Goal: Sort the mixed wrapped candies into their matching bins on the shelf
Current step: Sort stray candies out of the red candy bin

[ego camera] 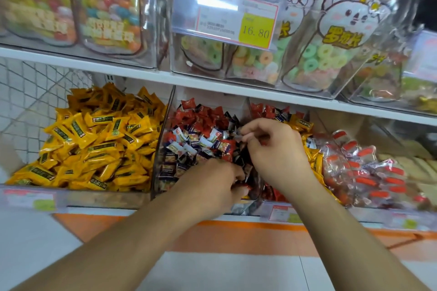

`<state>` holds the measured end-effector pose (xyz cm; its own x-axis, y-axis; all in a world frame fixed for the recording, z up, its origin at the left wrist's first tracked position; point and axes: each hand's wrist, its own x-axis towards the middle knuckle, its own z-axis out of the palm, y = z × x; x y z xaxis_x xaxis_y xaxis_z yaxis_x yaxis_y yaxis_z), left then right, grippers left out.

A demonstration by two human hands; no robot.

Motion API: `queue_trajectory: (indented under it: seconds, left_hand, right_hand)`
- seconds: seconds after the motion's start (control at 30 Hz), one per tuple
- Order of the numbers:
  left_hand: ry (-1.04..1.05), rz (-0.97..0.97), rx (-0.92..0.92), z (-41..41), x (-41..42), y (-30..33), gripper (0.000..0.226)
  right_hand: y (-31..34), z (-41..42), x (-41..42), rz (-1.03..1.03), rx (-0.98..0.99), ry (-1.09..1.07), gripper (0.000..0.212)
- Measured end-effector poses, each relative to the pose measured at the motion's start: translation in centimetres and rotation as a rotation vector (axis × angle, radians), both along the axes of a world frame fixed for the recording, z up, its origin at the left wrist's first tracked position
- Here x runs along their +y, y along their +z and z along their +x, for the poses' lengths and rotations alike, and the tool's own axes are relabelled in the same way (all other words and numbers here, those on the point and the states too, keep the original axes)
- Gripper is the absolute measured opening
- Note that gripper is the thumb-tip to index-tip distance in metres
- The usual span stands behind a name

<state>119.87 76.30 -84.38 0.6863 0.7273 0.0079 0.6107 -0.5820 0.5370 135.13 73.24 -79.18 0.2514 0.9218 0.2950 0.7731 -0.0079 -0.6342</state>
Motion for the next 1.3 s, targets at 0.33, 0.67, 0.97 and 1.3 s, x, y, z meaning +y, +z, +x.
queue_trajectory:
  seconds: [0.33,0.67,0.97,1.3]
  left_hand:
    - [0.167,-0.106,-0.154,-0.5,1.3,2.3,0.010]
    - [0.069,0.020,0.002,-1.5,0.7,2.1,0.011]
    - [-0.086,-0.100,0.129,-1.5,0.0,0.6,0.024]
    - [-0.006,-0.148,-0.027,-2.5,-0.5,2.4,0.025]
  right_hand:
    - [0.3,1.4,-0.3,-0.002,0.045,0.000,0.022]
    - [0.5,1.3,-0.3,-0.026,0.053,0.012,0.025]
    - [0.2,1.2,-0.4,-0.032,0.041,0.015,0.023]
    - [0.0,0.9,-0.2,-0.029,0.006,0.033,0.020]
